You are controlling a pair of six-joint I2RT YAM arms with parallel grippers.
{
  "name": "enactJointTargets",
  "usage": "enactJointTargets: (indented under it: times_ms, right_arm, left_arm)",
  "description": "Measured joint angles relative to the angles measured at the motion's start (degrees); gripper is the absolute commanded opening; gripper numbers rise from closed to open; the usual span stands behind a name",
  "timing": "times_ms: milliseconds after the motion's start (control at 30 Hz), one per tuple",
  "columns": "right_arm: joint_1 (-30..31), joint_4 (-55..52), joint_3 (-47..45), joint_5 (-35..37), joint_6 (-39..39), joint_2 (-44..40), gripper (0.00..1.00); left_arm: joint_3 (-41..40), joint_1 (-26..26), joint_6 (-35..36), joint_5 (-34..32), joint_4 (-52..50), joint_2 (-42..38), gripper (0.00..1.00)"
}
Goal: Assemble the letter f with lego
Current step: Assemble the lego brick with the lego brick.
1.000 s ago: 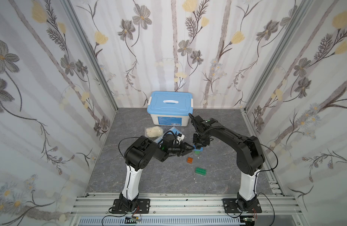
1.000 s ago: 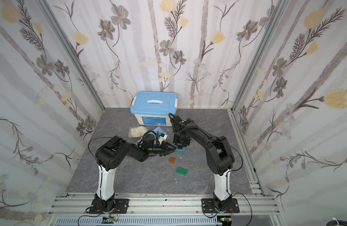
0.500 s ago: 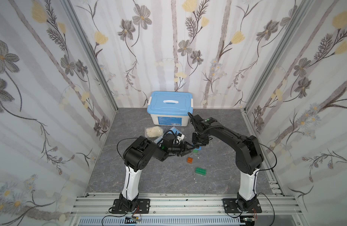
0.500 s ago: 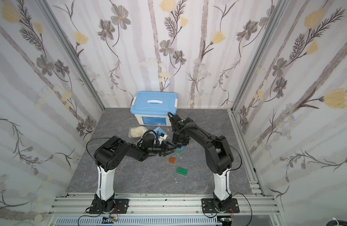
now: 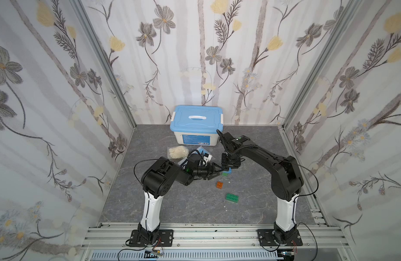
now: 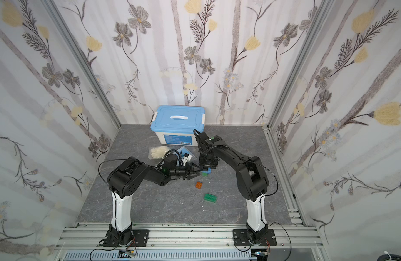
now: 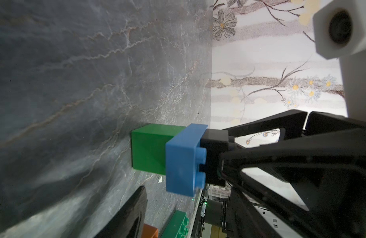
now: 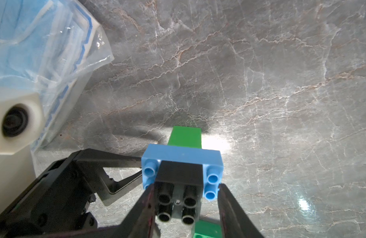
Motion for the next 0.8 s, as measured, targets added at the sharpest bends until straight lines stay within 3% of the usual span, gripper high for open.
enactJointTargets:
  times_ms: [800]
  right_arm:
    - [0.1,-0.3,2.0,-1.3,-1.6,-1.9,0.57]
  left_arm:
    - [1.1,0.1,0.9,-1.3,-3.8,0.4,0.66]
